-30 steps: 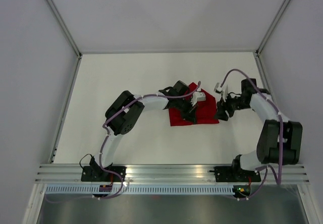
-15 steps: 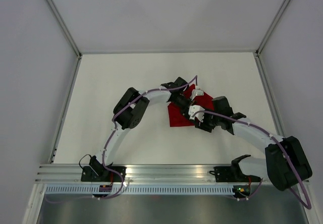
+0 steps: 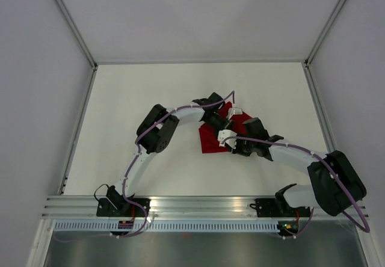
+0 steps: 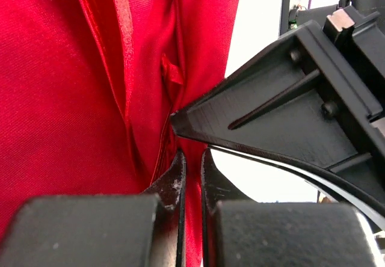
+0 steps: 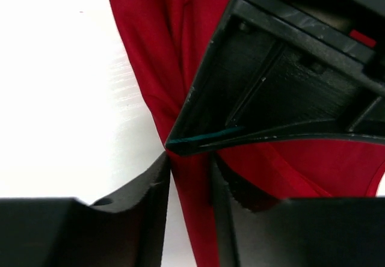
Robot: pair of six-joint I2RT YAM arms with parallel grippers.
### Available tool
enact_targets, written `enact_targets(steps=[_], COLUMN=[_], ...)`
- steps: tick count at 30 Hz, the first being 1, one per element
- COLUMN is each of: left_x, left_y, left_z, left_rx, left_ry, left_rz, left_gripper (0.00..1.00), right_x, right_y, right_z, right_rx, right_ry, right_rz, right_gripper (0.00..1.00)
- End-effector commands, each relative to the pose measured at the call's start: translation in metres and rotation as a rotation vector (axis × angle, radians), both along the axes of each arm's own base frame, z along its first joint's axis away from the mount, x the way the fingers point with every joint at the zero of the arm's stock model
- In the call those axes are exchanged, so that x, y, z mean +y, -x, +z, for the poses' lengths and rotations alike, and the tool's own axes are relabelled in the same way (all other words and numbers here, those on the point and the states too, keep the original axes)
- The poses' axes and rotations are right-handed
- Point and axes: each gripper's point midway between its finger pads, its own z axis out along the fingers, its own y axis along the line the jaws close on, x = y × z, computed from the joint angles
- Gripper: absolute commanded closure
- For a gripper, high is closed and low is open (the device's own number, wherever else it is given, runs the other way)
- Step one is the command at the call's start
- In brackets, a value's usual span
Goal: Fold the napkin, place the utensils inside, and roll it up
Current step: Roll the napkin with the utensil
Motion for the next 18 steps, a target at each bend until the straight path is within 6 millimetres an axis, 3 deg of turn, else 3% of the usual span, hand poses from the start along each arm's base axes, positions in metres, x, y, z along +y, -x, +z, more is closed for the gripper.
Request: enact_targets(steps=[1,3,7,9,15,18], left_x=[0.008,0.007,0.009,0.009,0.011,0.018], left_y=[0.004,0.002,-0.014,-0.023,-0.061,-0.079], left_z=[-0.018,-0.010,0.011,0.021,0.072,0.084], left_rx=[0.045,0.029,-0.037,-0.080,-0.202,-0.242], left_ry=[-0.090,-0.080,-0.069,-0.062,-0.039,-0.040], left_rz=[0.022,0.026,0.062,0.083,0.228,0.287], left_gripper=[0.96,0.91,0.65,0.59,0.53,0.53], right_x=[-0.002,-0.004,-0.001,-0.003,-0.008,-0.008], right_y=[-0.002,0.003,0.012,0.016,0.017,0.019], right_z=[-0.005,-0.008,-0.011,-0.012,-0.009,-0.007], right_rx=[0.029,0.065,0.174,0.229,0.367,0.456], right_ry=[0.023,0.039,0.038,0.041,-0.008,-0.033], right_rz=[-0.019,-0.014,0.006,0.009,0.018,0.040], right_gripper=[0.67,0.73,0.83,0.84,0.85,0.84])
